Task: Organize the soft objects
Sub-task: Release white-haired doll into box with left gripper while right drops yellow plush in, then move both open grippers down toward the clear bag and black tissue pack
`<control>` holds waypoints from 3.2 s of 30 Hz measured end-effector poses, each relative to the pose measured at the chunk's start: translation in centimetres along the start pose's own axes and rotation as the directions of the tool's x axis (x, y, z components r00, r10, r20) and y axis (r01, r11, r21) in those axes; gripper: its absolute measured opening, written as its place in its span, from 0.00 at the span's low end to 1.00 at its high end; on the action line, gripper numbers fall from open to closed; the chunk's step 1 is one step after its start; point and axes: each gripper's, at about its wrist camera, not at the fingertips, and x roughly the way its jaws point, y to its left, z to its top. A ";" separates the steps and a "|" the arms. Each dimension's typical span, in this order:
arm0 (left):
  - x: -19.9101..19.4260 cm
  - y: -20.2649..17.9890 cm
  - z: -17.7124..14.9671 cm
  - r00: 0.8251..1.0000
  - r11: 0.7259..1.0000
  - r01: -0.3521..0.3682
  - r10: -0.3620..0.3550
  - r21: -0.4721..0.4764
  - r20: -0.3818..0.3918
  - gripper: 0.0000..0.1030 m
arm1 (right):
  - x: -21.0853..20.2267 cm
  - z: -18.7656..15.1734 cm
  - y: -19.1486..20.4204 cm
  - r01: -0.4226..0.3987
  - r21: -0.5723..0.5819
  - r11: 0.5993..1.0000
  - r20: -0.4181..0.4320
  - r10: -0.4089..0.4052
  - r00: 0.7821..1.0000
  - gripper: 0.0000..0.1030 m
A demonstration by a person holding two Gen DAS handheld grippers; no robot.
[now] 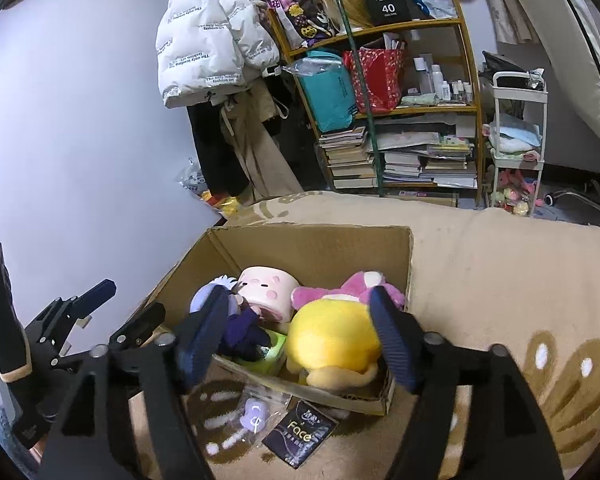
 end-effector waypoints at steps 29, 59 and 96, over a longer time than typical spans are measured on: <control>-5.5 3.0 -4.3 0.995 0.998 0.014 -0.020 -0.060 -0.095 0.81 | -6.5 -2.5 1.0 0.044 0.014 0.999 0.029 -0.045 0.999 1.00; -1.7 0.5 -6.3 0.968 0.994 0.105 -0.110 -0.037 -0.225 0.92 | -3.0 -6.7 1.5 0.125 -0.045 0.991 -0.095 -0.129 0.987 1.00; 6.5 -3.4 -9.8 0.867 0.962 0.272 -0.243 0.004 -0.434 0.92 | 7.5 -9.9 -1.3 0.201 0.010 0.980 -0.367 -0.183 0.912 1.00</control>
